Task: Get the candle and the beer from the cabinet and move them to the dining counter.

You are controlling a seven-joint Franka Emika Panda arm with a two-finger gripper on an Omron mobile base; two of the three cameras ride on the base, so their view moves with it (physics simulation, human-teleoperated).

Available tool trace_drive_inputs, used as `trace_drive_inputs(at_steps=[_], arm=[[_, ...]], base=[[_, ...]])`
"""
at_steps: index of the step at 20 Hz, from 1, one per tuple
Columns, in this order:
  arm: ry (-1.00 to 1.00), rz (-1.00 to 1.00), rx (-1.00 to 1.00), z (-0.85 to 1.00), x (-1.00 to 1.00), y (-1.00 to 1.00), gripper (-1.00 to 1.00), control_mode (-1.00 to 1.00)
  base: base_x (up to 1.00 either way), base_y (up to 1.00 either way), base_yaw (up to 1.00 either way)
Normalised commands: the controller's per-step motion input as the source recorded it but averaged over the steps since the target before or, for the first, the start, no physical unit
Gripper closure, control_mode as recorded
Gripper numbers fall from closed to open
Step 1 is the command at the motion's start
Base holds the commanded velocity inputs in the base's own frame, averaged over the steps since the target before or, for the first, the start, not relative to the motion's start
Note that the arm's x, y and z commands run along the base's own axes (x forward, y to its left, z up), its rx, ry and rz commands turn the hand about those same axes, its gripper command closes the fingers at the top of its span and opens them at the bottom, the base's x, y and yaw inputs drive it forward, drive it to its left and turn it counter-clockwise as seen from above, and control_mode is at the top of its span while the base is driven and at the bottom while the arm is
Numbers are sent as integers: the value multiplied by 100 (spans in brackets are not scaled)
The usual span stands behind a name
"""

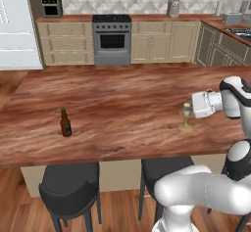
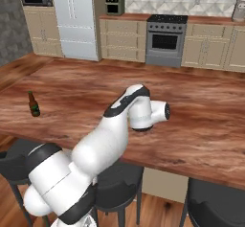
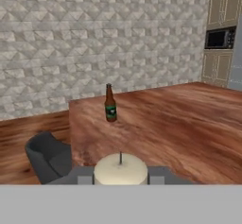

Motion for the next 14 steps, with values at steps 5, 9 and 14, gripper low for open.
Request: trace_drive_inputs(at_steps=[5, 9, 14], arm=[[0, 0, 0, -1, 52, 0, 100, -100], [0, 0, 0, -9, 45, 0, 100, -100], [0, 1, 0, -19, 20, -1, 100, -100]], base=[[0, 0, 0], [0, 0, 0], [0, 0, 0]])
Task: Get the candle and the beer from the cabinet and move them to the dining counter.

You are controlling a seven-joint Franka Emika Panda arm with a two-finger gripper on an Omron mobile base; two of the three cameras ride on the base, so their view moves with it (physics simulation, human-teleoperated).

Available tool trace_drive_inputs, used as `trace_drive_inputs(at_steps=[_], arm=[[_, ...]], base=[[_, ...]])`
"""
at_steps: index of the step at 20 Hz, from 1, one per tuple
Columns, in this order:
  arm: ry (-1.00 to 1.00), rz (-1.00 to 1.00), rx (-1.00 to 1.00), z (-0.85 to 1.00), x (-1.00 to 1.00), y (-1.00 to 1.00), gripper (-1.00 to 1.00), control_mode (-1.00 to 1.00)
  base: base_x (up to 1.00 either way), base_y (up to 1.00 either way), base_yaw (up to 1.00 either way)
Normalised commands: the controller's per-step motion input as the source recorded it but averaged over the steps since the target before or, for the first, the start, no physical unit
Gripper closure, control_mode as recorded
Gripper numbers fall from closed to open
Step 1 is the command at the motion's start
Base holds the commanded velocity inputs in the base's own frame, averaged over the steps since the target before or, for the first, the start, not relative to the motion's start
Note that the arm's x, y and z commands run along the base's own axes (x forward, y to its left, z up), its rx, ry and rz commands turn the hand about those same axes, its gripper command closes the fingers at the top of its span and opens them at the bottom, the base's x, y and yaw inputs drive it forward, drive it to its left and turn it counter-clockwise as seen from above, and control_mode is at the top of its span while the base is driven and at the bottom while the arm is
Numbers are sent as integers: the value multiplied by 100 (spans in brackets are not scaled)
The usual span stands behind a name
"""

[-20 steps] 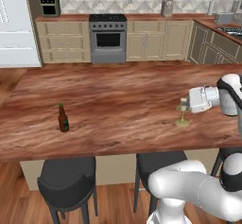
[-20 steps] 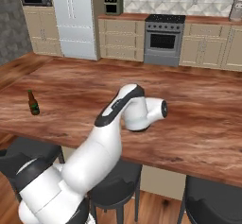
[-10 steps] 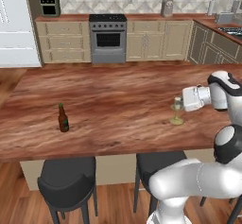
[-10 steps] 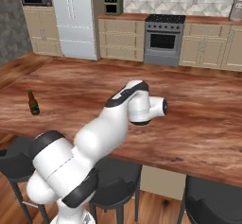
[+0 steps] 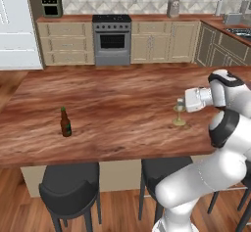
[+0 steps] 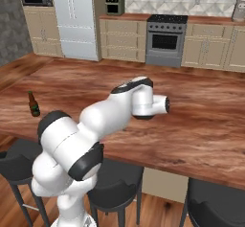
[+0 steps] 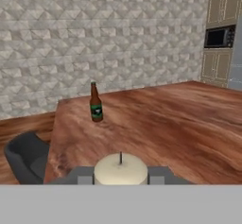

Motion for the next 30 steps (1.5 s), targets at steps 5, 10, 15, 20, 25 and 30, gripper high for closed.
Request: trace_drive_inputs(at_steps=[5, 10, 15, 20, 25, 30], arm=[[0, 2, 0, -21, 2, 0, 100, -100], [0, 2, 0, -16, 0, -1, 100, -100], [-1, 2, 0, -20, 0, -1, 100, -100], [0, 1, 0, -21, 0, 0, 100, -100], [0, 1, 0, -15, 0, 0, 100, -100], [0, 2, 0, -15, 0, 0, 100, -100]], base=[[0, 0, 0], [0, 0, 0], [0, 0, 0], [0, 0, 0], [0, 0, 0], [0, 0, 0]])
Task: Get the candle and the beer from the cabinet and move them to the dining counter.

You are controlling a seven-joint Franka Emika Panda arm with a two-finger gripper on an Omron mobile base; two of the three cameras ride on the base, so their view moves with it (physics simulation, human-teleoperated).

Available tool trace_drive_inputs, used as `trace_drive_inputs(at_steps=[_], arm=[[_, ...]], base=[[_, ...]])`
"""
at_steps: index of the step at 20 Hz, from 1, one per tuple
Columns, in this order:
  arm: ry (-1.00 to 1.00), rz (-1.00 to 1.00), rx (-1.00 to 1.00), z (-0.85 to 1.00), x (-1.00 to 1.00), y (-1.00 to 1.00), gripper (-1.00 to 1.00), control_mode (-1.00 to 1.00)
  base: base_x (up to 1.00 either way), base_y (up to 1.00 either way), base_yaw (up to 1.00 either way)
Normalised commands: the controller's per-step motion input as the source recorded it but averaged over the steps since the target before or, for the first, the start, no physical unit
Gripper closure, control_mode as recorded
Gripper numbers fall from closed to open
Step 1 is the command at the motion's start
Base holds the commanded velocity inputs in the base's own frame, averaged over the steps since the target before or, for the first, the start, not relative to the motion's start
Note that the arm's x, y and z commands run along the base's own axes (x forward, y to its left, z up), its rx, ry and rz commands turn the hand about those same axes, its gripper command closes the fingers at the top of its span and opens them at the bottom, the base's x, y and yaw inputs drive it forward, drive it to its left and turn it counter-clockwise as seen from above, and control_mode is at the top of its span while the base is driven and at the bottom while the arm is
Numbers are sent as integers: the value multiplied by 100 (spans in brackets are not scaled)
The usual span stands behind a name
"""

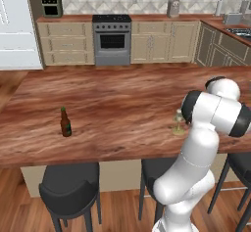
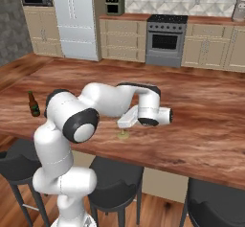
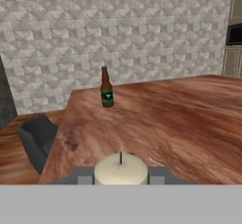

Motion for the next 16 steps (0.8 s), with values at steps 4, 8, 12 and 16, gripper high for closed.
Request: trace_drive_inputs(at_steps=[4, 8, 12, 16], arm=[[0, 1, 0, -14, 8, 0, 100, -100], [-1, 1, 0, -6, 19, -1, 100, -100], [-1, 2, 0, -1, 26, 0, 100, -100], [0, 2, 0, -7, 29, 0, 100, -100]], base=[[0, 0, 0], [0, 0, 0], [0, 0, 0], [0, 0, 0]])
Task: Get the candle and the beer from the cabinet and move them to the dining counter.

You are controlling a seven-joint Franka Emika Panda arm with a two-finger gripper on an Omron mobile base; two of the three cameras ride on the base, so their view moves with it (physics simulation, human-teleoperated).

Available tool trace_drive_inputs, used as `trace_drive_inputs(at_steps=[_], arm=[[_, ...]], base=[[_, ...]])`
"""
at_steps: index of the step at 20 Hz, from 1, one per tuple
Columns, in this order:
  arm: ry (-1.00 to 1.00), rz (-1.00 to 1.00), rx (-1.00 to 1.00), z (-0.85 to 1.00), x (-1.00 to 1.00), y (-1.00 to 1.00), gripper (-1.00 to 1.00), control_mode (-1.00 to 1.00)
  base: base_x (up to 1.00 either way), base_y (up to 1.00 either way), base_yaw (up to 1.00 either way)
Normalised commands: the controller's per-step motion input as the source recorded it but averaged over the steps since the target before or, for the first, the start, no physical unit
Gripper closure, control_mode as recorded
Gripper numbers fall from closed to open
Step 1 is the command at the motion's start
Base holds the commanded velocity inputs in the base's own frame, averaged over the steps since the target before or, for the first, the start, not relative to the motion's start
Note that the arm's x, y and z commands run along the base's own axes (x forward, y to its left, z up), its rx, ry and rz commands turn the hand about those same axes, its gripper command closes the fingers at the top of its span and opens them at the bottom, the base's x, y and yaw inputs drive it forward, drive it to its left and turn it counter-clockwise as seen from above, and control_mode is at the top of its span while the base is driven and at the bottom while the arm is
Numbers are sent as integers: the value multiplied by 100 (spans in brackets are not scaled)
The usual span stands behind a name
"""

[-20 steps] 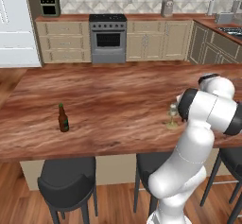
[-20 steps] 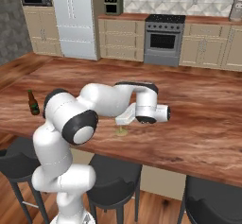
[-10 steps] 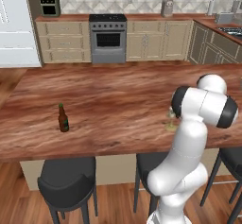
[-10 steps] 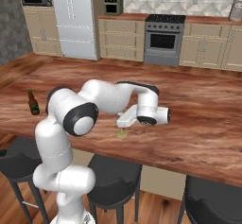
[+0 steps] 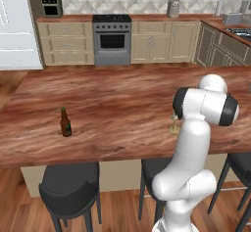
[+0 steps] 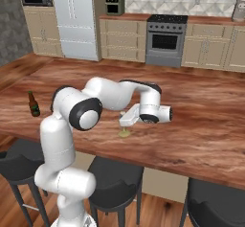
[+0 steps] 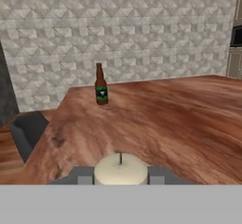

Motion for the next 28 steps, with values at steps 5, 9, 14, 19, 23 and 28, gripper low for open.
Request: trace_drive_inputs(at_steps=[5, 9, 14, 19, 23, 28], arm=[[0, 3, 0, -9, 30, 0, 100, -100], [0, 4, 0, -27, 18, 0, 100, -100], [0, 3, 0, -29, 7, 0, 100, -100], [0, 2, 0, -11, 1, 0, 100, -100], [0, 0, 0, 0, 0, 0, 100, -100], [0, 0, 0, 0, 0, 0, 100, -100]], base=[[0, 0, 0], [0, 0, 0], [0, 0, 0], [0, 0, 0], [0, 0, 0], [0, 0, 0]])
